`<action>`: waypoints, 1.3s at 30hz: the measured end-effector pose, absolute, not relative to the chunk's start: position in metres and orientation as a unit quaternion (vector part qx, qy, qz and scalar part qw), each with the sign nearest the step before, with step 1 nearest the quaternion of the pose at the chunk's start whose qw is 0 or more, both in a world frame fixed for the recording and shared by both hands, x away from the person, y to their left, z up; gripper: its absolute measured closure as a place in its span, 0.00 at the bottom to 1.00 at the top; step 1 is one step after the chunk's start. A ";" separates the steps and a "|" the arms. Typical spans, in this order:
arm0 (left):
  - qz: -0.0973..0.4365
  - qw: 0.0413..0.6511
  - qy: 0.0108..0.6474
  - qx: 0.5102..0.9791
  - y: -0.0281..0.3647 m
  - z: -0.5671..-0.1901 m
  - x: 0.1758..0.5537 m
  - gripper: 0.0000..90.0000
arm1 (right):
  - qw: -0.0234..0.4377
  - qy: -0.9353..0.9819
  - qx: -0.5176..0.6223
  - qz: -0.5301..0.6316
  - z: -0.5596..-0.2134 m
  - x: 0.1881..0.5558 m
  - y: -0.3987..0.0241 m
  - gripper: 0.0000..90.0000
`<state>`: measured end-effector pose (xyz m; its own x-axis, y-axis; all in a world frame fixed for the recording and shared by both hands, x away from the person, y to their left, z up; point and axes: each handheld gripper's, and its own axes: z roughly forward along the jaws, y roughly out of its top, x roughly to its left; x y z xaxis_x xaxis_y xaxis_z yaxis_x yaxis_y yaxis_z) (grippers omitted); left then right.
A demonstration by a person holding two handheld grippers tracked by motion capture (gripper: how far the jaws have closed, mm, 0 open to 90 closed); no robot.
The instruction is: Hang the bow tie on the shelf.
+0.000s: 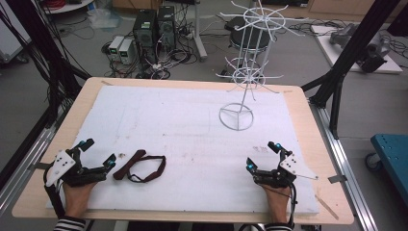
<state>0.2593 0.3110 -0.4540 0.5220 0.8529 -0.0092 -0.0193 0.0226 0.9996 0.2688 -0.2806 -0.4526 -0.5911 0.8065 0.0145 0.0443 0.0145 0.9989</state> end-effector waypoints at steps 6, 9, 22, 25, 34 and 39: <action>0.347 0.628 0.344 0.606 0.311 -0.454 0.260 0.02 | 0.304 0.642 0.335 0.619 -0.453 0.268 -0.281 0.01; 0.346 0.628 0.344 0.606 0.312 -0.454 0.260 0.02 | 0.307 0.643 0.332 0.618 -0.453 0.268 -0.280 0.01; 0.329 0.631 0.339 0.615 0.313 -0.450 0.260 0.02 | 0.305 0.643 0.334 0.618 -0.452 0.268 -0.280 0.01; 0.321 0.631 0.333 0.623 0.314 -0.445 0.259 0.02 | 0.306 0.644 0.333 0.618 -0.453 0.268 -0.280 0.01; 0.285 0.587 0.331 0.681 0.320 -0.419 0.259 0.02 | 0.305 0.643 0.334 0.618 -0.452 0.268 -0.280 0.01; 0.269 0.574 0.324 0.702 0.322 -0.407 0.260 0.02 | 0.308 0.643 0.332 0.618 -0.452 0.269 -0.280 0.01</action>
